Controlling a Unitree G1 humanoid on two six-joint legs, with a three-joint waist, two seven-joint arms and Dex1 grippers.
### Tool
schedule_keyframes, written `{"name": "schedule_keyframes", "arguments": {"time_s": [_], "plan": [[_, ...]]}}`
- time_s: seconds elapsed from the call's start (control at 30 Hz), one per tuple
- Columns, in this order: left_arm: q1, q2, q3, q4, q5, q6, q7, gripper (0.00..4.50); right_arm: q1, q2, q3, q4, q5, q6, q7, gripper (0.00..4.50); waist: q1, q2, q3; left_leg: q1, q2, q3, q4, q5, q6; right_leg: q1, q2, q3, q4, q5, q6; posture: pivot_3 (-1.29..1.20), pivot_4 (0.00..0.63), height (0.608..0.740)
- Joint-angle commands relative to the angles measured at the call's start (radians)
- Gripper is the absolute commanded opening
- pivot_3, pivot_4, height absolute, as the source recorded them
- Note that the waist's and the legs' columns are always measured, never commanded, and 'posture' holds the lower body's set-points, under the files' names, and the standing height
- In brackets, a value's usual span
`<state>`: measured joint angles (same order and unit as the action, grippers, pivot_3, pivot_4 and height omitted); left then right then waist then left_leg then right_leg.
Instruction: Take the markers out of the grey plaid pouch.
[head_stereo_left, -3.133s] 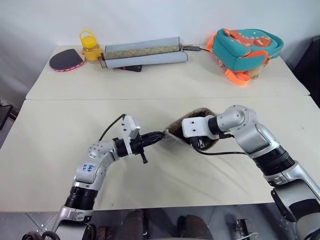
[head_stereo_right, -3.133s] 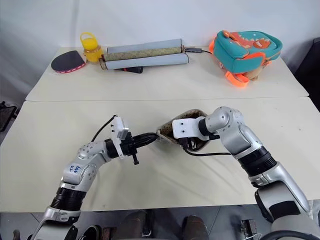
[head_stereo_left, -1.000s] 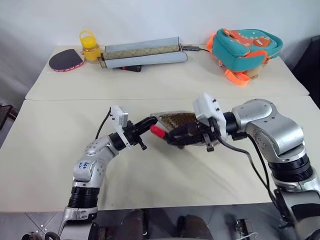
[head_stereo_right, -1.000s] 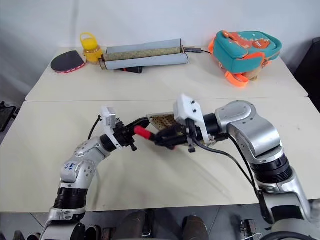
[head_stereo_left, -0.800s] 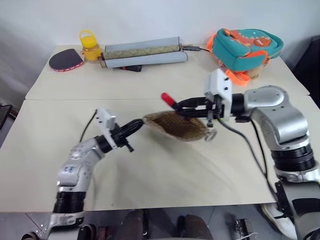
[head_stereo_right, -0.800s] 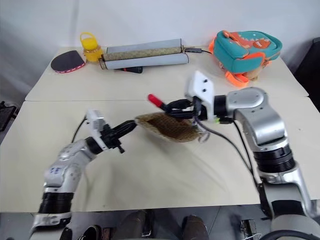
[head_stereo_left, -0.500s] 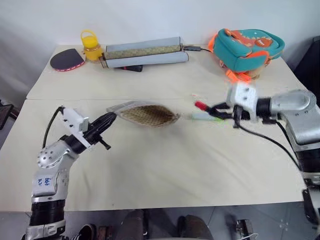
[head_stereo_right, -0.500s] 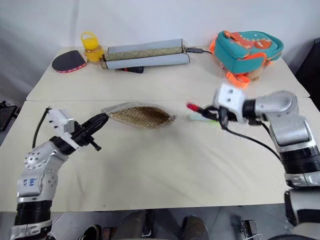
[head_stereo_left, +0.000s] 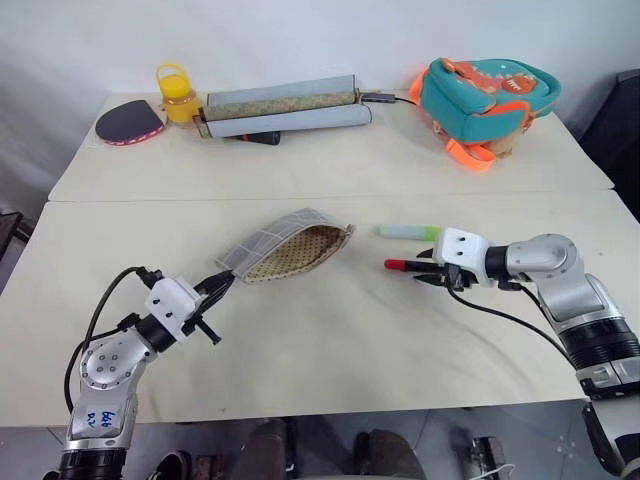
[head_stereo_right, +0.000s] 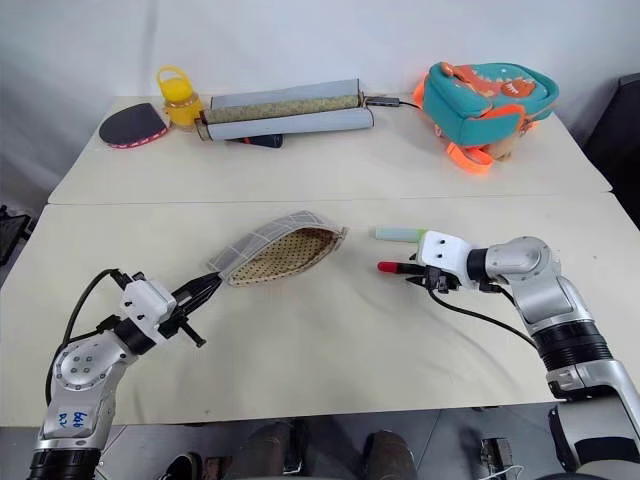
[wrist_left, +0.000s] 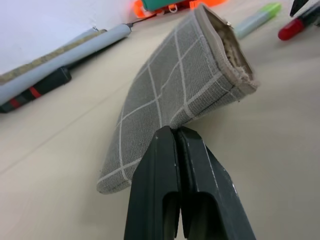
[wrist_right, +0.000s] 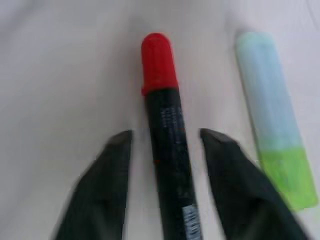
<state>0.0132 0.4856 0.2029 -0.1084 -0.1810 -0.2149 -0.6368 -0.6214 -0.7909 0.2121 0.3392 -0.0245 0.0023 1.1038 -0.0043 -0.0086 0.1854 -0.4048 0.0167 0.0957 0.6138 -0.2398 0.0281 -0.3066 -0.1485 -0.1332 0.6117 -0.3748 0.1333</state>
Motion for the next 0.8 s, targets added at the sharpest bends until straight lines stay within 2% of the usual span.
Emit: {"name": "schedule_keyframes", "arguments": {"time_s": [0.03,0.07,0.13,0.23,0.4,0.57,0.8], "plan": [[0.007,0.009,0.012,-0.019,-0.032,-0.003,-0.006,0.0,0.022,0.008,-0.024,-0.035,0.043,0.025,0.035,3.55,0.0,0.0,0.0,0.0,0.0,0.0,0.0,0.0,0.0,0.0,0.0,0.0,0.0,0.0,0.0,0.0,0.15,0.74],[0.013,0.011,0.011,-0.024,-0.065,0.018,-0.027,0.0,0.029,0.012,-0.037,-0.045,0.061,0.037,0.035,3.99,0.001,0.0,0.0,0.0,0.0,0.0,0.0,-0.001,0.0,0.0,0.0,0.0,0.0,0.0,0.0,0.0,0.15,0.74],[0.046,0.023,0.001,-0.052,-0.113,0.05,-0.074,0.47,0.05,0.039,-0.11,-0.084,0.142,0.057,0.015,4.5,0.001,0.0,0.0,0.0,0.0,0.0,-0.001,-0.001,0.0,0.0,0.0,-0.001,0.001,0.0,0.0,0.0,0.15,0.74],[0.106,0.023,0.004,-0.107,-0.181,0.091,-0.109,1.28,0.092,0.102,-0.258,-0.14,0.313,0.149,-0.028,4.5,0.0,0.001,0.001,-0.001,0.001,0.0,-0.001,-0.002,0.0,0.0,0.001,-0.001,0.001,0.0,0.0,0.0,0.15,0.74],[0.196,0.041,0.095,-0.175,-0.274,0.155,-0.11,2.88,0.238,0.137,-0.389,-0.255,0.432,0.194,-0.076,4.5,0.008,0.001,0.001,-0.001,0.0,-0.002,0.0,-0.003,0.001,0.002,0.0,0.0,0.0,0.0,0.0,0.0,0.15,0.74],[0.273,0.063,0.236,-0.215,-0.422,0.304,-0.08,2.88,0.392,0.118,-0.469,-0.322,0.482,0.174,-0.064,4.5,0.004,0.001,0.001,-0.001,0.0,-0.002,0.0,-0.005,0.003,0.001,-0.001,0.002,-0.003,0.0,0.0,0.0,0.15,0.74],[0.35,0.063,0.384,-0.154,-0.376,0.293,-0.034,2.88,0.491,0.046,-0.568,-0.157,0.454,0.034,0.001,4.5,0.004,0.001,0.001,0.0,0.0,0.0,0.0,-0.006,0.003,0.001,0.001,0.002,-0.003,0.0,0.0,0.0,0.15,0.74]]}}
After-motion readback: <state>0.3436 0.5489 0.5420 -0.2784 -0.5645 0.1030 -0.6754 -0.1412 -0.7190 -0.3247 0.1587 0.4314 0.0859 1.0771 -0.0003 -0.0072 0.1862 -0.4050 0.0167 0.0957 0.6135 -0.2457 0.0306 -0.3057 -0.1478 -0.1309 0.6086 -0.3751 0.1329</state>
